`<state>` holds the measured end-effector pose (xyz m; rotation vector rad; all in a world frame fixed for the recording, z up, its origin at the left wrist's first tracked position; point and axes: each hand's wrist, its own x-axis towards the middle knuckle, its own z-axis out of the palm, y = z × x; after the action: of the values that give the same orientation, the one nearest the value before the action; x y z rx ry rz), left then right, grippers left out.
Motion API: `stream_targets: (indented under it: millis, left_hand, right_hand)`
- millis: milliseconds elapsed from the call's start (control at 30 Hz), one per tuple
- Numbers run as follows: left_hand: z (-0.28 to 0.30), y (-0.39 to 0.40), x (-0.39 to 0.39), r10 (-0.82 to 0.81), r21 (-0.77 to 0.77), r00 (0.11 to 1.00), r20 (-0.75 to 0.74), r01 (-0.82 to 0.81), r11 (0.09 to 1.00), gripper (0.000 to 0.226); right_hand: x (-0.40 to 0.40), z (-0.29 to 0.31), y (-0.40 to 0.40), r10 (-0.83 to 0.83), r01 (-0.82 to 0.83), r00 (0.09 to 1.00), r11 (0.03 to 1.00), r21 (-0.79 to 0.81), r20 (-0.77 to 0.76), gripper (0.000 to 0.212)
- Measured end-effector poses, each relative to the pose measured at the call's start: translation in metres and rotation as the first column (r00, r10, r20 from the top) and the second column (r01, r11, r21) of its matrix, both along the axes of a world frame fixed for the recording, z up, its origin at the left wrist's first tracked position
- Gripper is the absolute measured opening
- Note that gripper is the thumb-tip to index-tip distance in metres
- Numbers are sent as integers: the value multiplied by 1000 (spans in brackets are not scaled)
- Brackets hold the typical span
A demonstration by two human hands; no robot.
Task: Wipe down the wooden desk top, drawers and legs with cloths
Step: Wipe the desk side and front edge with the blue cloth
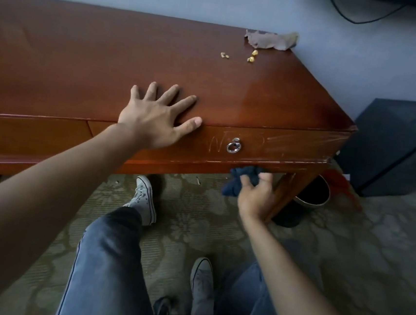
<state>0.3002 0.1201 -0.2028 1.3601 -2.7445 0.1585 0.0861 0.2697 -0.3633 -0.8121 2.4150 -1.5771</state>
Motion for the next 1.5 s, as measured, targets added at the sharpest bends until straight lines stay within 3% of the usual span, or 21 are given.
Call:
stream_targets:
  millis: [133,200,267,333,433,567,700,933,1100,1200,1333,1500]
  left_hand:
    - [-2,1,1,24,-16,1000,-3,-25,1000,87]
    - [-3,0,2,25,-19,1000,-11,-25,1000,87]
    - [-3,0,4,22,-2,1000,-15,-22,1000,88]
    - [-3,0,4,25,5,999,-20,-25,1000,88]
    - [-3,0,0,32,0,999,-13,-32,999,89]
    - [-1,0,-2,41,-5,999,-12,-41,999,90]
    - [-1,1,-2,40,10,999,-3,-40,999,91]
    - [1,-1,-2,46,32,999,4,-46,998,91]
    - [3,-2,0,34,41,999,10,-35,999,91]
    - [4,-3,2,23,51,1000,16,-24,998,90]
    - [6,-1,1,28,62,999,22,-30,998,91]
    - [10,0,0,34,139,999,39,-39,989,91]
  right_hand:
    - [78,0,-12,355,-356,927,934,20,-124,27]
    - [91,5,-21,413,-409,888,910,65,-204,31]
    - [78,7,-16,459,-443,860,889,119,-225,21]
    - [39,4,-3,398,-380,903,915,133,-159,27]
    - [-48,10,15,63,-48,990,992,119,-126,27]
    - [-142,39,20,-240,233,971,951,205,8,20]
    - [-170,42,21,-357,335,926,927,167,124,19]
    - [-139,30,24,-233,225,970,968,110,67,17]
    - [-96,17,33,159,-108,975,951,290,-157,30]
    - [-114,30,49,99,7,957,933,361,-274,51]
    - [-169,52,68,-2,130,932,935,329,-361,56]
    - [-194,60,55,103,103,910,882,460,-402,56]
